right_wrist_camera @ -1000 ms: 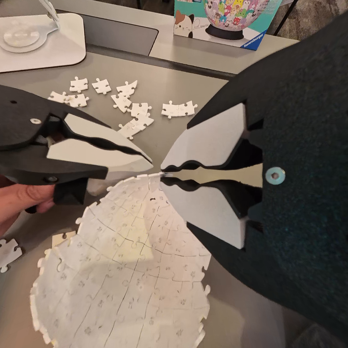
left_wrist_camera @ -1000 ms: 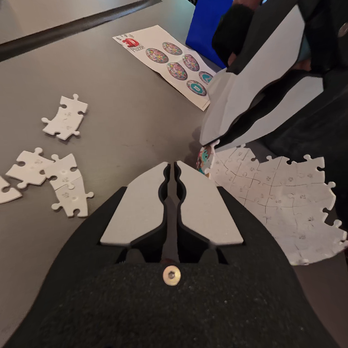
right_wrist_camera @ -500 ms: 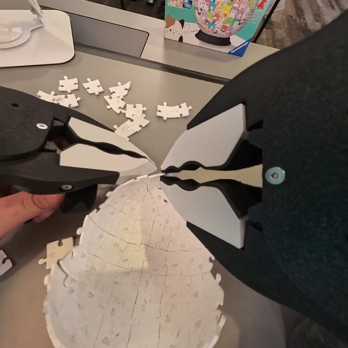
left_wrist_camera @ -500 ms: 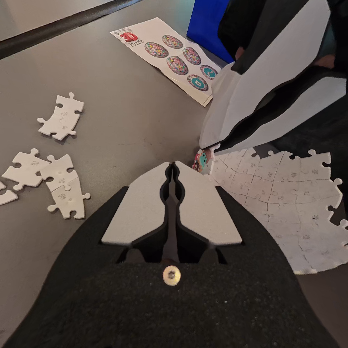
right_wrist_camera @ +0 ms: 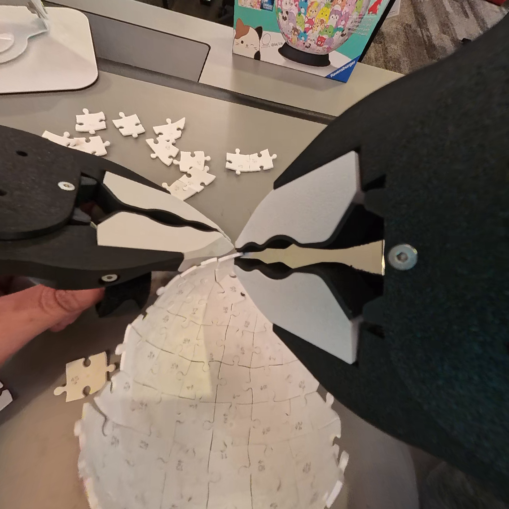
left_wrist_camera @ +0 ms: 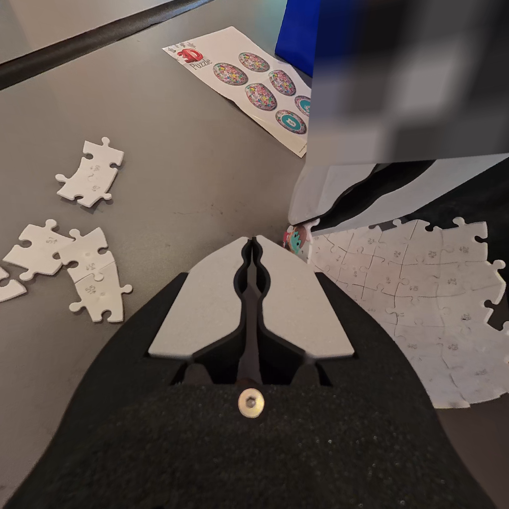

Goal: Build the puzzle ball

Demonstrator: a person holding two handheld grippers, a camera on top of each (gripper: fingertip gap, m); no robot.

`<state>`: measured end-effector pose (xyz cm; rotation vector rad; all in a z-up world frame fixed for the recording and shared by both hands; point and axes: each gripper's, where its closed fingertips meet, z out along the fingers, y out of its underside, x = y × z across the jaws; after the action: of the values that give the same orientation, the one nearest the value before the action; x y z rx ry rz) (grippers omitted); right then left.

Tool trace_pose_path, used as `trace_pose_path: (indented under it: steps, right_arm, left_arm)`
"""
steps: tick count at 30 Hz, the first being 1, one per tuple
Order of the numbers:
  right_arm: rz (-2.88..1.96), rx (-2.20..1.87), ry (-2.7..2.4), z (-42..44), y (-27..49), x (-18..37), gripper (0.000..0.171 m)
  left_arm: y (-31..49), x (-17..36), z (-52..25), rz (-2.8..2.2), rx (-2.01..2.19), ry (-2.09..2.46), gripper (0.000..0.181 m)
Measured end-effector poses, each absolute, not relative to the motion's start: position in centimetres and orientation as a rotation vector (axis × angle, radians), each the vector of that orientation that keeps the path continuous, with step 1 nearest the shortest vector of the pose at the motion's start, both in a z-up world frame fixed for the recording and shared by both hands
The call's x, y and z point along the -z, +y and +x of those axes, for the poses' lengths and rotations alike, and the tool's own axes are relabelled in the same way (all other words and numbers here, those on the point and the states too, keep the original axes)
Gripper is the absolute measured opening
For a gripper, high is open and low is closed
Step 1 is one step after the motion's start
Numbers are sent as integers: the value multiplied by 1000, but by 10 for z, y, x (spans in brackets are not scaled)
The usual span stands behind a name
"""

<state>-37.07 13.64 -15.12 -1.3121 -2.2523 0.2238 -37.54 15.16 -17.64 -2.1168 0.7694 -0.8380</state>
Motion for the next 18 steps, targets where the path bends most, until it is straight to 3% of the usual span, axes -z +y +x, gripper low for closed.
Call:
trace_pose_path:
  steps: [8,11,18]
  right_arm:
    - [-1267,-194,-2234,-362,138,135,14]
    - [-1145,-267,-2308,-359,116,128,0]
    - [-1009,-75,-2499,-368,112,174,0]
  left_arm:
    - [154,188,-377,-2165,832,763,1]
    - [156,193,-377,-2178,850,773,1]
    - [167,194,-378,-2224,973,831,0]
